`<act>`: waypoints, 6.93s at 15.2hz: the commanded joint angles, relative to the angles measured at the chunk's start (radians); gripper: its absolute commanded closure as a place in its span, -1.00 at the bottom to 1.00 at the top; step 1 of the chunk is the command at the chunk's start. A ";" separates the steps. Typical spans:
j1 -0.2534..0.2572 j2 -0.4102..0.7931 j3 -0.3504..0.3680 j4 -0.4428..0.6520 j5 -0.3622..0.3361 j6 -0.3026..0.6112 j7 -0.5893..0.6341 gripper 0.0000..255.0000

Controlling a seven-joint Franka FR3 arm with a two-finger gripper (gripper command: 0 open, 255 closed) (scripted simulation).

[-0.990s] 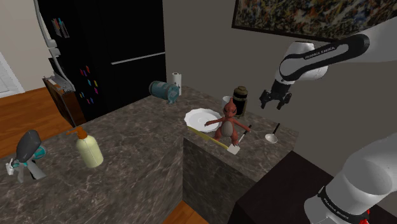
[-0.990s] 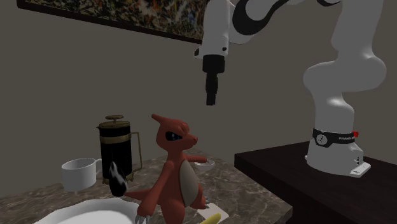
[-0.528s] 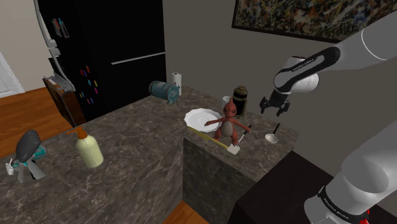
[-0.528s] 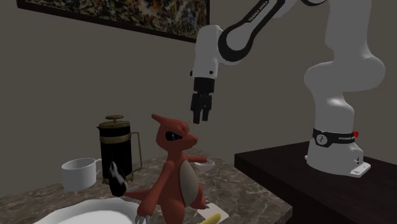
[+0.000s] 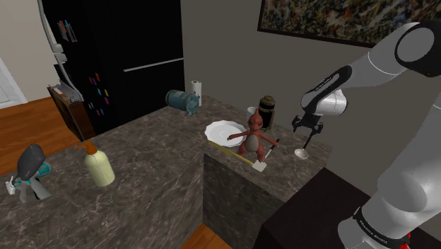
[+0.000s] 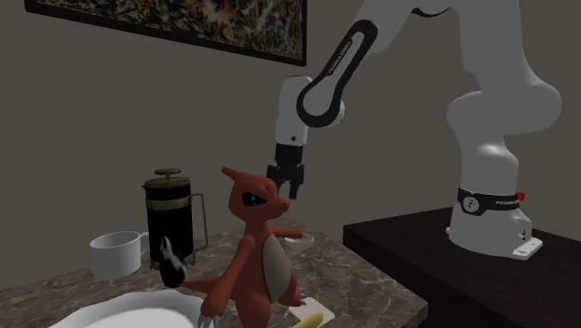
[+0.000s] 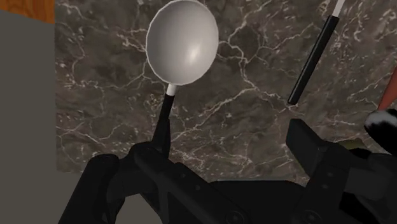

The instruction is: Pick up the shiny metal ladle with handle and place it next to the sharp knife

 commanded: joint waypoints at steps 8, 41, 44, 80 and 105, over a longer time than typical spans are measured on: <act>-0.151 0.293 0.048 0.140 0.218 0.167 -0.025 -1.00; -0.169 0.335 0.057 0.177 0.235 0.174 -0.023 1.00; -0.148 0.295 0.030 0.165 0.214 0.145 -0.005 1.00; 0.489 -0.125 -0.049 -0.252 -0.361 0.146 1.066 1.00; 0.554 0.230 0.026 -0.183 -0.389 0.418 1.266 1.00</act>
